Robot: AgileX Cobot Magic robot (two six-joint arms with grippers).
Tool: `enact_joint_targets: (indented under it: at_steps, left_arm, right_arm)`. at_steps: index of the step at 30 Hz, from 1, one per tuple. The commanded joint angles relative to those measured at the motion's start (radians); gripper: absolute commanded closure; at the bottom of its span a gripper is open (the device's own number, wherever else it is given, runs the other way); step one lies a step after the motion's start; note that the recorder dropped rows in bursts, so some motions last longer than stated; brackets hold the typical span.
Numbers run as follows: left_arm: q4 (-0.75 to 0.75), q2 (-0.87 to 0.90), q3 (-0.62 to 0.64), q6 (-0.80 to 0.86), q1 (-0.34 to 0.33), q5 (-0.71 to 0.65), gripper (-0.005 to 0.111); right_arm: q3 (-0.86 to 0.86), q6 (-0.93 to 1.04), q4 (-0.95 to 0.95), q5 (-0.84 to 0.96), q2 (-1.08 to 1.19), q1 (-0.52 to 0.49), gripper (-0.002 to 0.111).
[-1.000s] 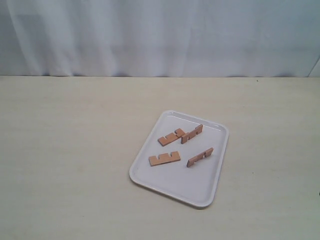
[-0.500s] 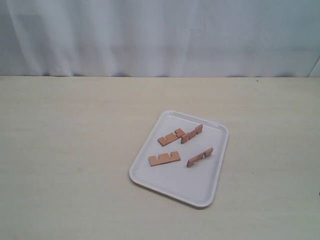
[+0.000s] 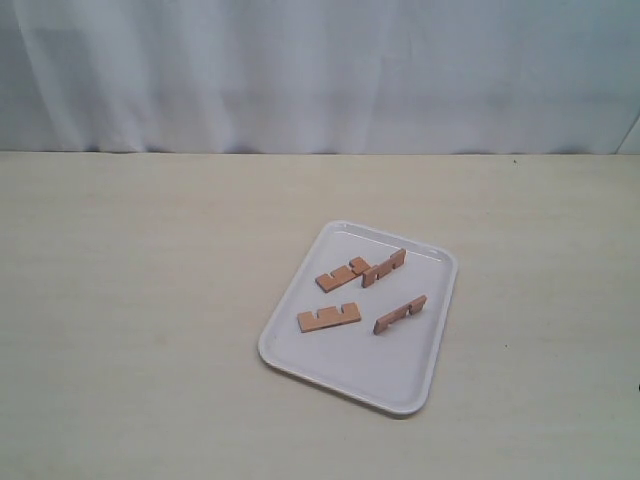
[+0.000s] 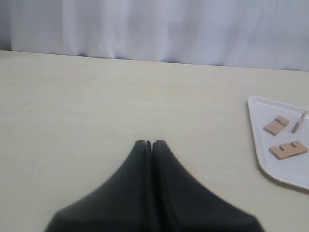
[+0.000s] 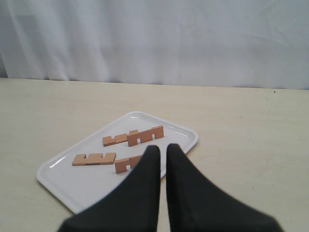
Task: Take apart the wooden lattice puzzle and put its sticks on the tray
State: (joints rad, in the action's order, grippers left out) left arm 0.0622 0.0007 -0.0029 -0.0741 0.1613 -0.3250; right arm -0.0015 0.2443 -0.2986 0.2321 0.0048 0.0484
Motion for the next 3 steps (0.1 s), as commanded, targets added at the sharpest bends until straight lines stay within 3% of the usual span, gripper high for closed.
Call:
enact_joint_targets:
  at_steps: [1,3]
  left_arm:
    - [-0.001,-0.001,0.003,-0.006,0.003,0.003,0.107]
    - [-0.001,-0.001,0.003,-0.006,0.003,0.003,0.107]
  right_arm:
    - [0.001,0.001,0.0,0.005,-0.005,0.001,0.104]
    - [0.001,0.001,0.0,0.005,-0.005,0.001,0.104]
